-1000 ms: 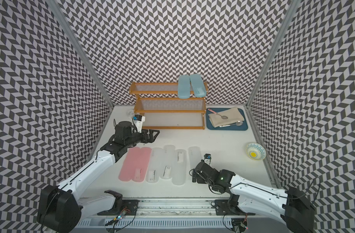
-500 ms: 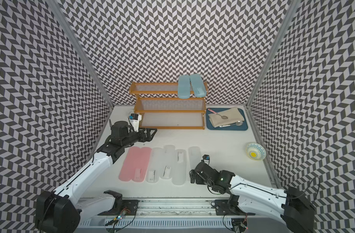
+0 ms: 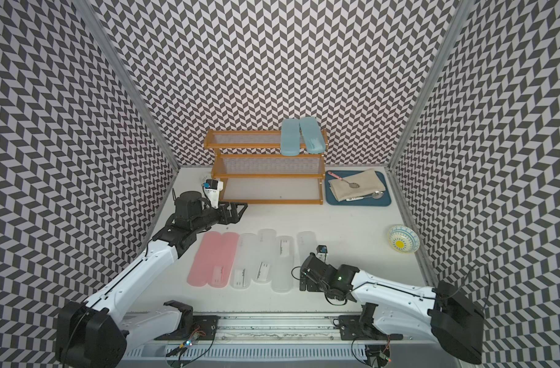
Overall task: Place the pencil cases on the shelf according to color
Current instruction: Pick up the pencil case from the center of the board.
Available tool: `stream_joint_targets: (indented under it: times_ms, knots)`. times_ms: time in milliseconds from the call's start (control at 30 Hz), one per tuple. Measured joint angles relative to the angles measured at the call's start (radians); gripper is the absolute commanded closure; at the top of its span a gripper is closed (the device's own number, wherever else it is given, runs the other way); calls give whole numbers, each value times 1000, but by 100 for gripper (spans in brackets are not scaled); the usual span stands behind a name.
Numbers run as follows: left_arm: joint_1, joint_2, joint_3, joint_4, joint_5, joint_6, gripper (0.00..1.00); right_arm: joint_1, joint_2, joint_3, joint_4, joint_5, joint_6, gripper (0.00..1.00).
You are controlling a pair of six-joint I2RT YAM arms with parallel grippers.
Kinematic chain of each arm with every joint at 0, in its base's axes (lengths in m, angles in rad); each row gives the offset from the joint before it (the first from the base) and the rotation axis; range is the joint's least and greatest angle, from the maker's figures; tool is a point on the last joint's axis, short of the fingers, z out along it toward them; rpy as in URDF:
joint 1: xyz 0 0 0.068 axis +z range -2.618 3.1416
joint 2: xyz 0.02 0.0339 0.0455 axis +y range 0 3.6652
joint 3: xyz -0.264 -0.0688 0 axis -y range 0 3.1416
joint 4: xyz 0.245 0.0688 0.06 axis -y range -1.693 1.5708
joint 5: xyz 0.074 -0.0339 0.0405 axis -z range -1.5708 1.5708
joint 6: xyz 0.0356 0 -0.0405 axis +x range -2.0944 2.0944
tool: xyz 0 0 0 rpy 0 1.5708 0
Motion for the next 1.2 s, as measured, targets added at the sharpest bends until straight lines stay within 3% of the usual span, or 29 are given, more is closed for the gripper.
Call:
stream_joint_targets:
  times_ms: [600,700,933,1200]
  knots:
    - [0,-14,0,1,0,0,1,59,183,72,-6,75,44,5]
    - [0,-15,0,0,0,0,1,63,182,64,0,88,54,11]
    - [0,-16,0,0,0,0,0,85,135,27,8,119,88,34]
    - [0,-91,6,35,-12,-20,0,124,37,28,-75,144,124,36]
